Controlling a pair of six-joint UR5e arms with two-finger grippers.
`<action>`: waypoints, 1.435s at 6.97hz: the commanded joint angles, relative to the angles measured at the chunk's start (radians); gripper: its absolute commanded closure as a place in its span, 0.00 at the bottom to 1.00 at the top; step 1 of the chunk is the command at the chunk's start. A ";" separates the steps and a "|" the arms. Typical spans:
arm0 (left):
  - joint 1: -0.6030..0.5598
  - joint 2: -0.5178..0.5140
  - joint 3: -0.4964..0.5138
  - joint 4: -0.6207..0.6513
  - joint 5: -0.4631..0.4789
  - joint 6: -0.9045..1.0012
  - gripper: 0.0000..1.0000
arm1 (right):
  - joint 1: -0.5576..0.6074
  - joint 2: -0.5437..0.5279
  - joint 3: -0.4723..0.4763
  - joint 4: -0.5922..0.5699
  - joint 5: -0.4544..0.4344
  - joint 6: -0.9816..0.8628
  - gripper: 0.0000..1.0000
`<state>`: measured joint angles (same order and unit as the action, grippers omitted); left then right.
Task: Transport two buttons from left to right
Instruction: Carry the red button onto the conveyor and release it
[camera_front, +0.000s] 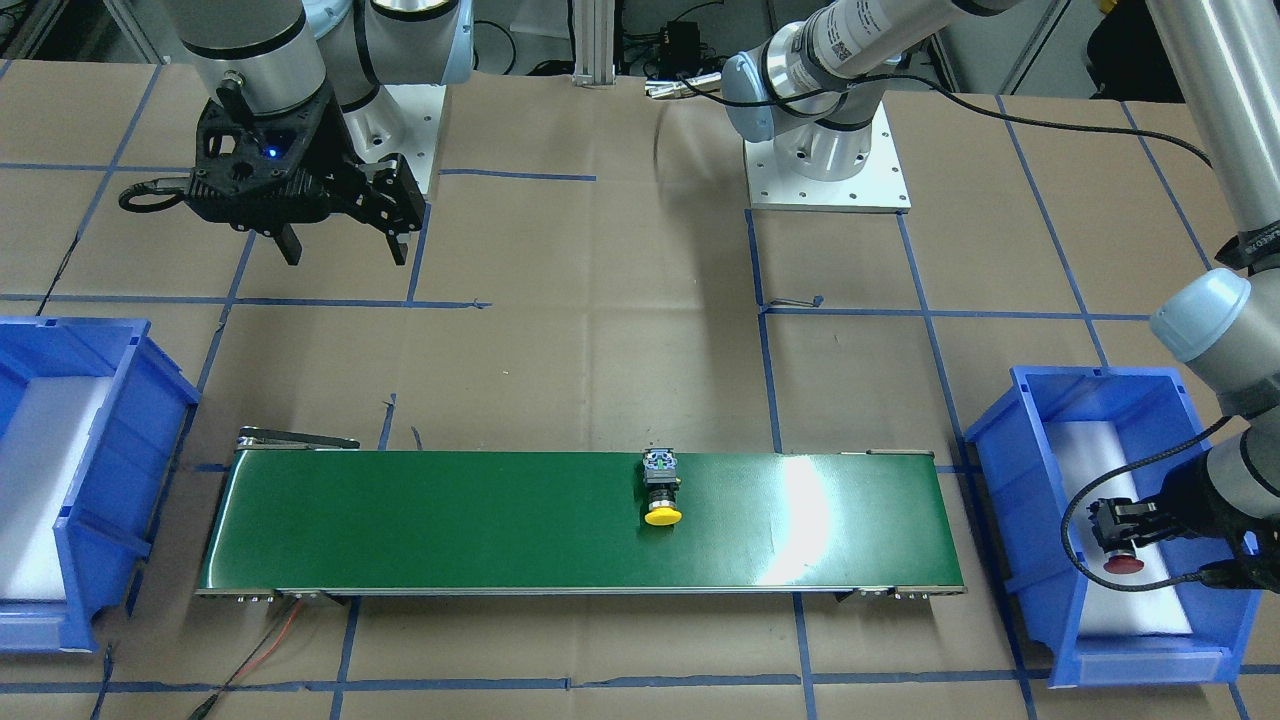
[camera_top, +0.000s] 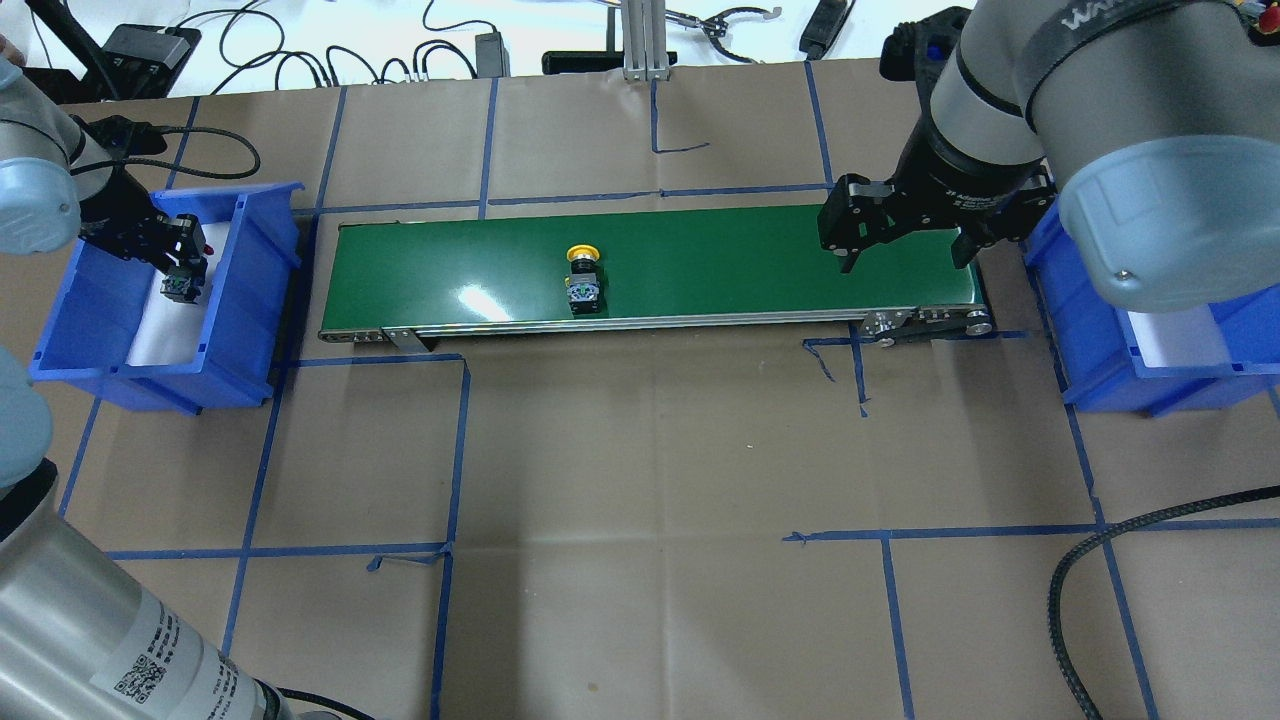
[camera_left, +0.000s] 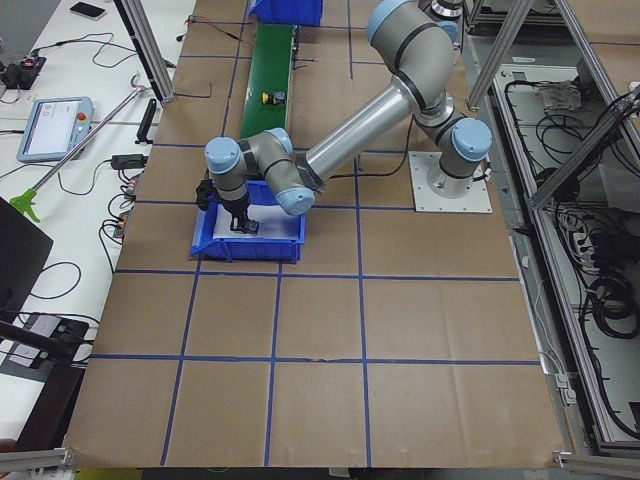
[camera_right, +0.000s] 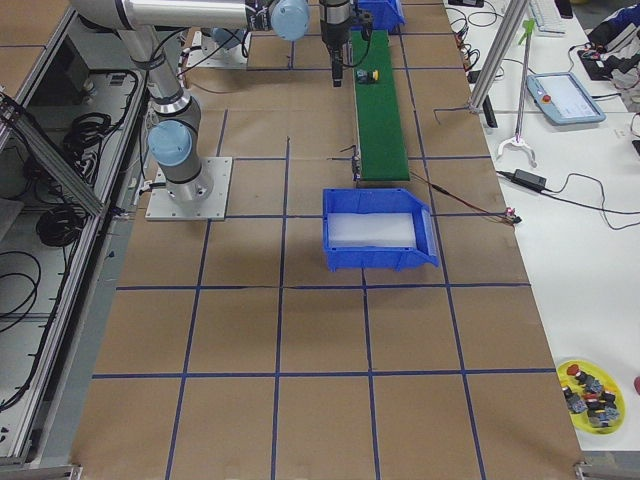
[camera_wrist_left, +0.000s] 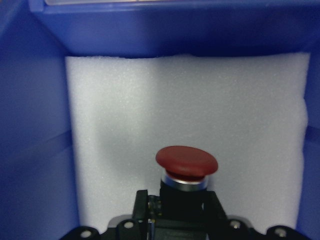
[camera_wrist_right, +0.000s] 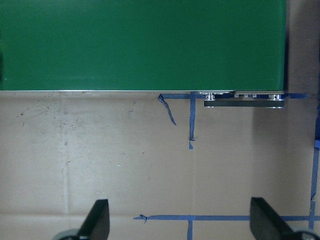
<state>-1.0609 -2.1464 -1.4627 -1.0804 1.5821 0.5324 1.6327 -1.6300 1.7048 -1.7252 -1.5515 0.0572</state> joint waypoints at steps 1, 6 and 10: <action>-0.001 0.071 0.069 -0.144 -0.001 0.003 0.90 | -0.001 -0.001 -0.002 -0.001 0.004 0.001 0.00; -0.062 0.154 0.214 -0.447 -0.004 -0.120 0.90 | -0.002 -0.001 0.000 0.002 -0.001 -0.002 0.00; -0.316 0.131 0.159 -0.432 -0.010 -0.554 0.90 | -0.002 0.002 0.003 0.007 -0.002 -0.002 0.00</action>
<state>-1.3099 -2.0105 -1.2744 -1.5195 1.5715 0.0942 1.6309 -1.6277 1.7062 -1.7200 -1.5521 0.0562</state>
